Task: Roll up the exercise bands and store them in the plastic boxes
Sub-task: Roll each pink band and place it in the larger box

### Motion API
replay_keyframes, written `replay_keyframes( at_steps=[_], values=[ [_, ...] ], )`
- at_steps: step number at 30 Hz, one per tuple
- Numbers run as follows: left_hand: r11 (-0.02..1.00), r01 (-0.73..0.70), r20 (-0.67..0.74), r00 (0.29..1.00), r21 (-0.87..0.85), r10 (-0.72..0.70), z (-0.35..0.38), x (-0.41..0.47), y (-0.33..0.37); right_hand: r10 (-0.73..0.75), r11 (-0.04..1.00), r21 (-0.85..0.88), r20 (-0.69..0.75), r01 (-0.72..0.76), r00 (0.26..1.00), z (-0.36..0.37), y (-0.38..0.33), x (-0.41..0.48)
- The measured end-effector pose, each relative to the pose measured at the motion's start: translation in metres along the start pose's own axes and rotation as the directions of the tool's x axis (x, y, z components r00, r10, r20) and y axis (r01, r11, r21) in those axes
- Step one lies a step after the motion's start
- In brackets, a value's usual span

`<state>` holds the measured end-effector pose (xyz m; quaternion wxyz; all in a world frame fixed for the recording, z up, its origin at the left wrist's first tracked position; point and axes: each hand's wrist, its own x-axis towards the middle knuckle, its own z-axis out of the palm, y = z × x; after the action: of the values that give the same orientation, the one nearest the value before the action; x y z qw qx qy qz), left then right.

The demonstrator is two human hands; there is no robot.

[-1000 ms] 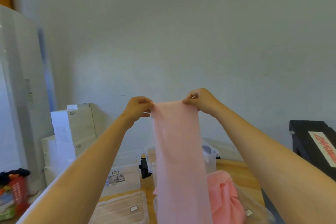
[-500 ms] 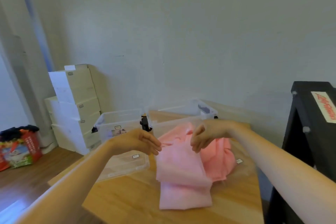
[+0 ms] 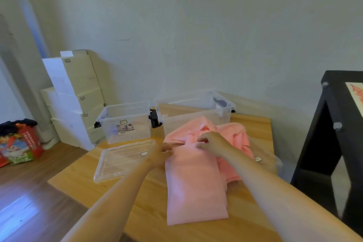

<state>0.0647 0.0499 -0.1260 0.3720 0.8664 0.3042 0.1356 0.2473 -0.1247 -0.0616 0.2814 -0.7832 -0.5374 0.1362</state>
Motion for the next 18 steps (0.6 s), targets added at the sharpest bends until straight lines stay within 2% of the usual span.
replay_keyframes(
  at_steps=[4,8,10,14,18],
  values=[
    [0.997,0.026,-0.122,0.992,-0.070,-0.035,0.003,-0.014,0.030,0.046,0.999,-0.018,-0.048,-0.047,0.998,0.003,-0.005,0.005],
    [0.989,0.053,-0.105,0.992,-0.135,-0.067,-0.002,-0.007,0.028,0.050,0.997,0.057,-0.086,-0.045,0.995,0.002,-0.009,0.009],
    [0.989,0.025,-0.133,0.990,-0.146,-0.044,-0.006,-0.005,0.031,0.007,0.991,0.133,-0.112,0.008,0.994,-0.002,-0.012,0.013],
    [0.988,-0.029,-0.071,0.997,-0.151,0.019,-0.010,-0.001,0.040,-0.041,0.974,0.217,-0.129,0.068,0.991,-0.016,-0.028,0.015],
    [0.961,-0.130,-0.159,0.983,-0.245,0.093,-0.032,-0.005,0.062,-0.069,0.957,0.270,-0.150,0.108,0.986,-0.036,-0.043,0.010]
  ],
)
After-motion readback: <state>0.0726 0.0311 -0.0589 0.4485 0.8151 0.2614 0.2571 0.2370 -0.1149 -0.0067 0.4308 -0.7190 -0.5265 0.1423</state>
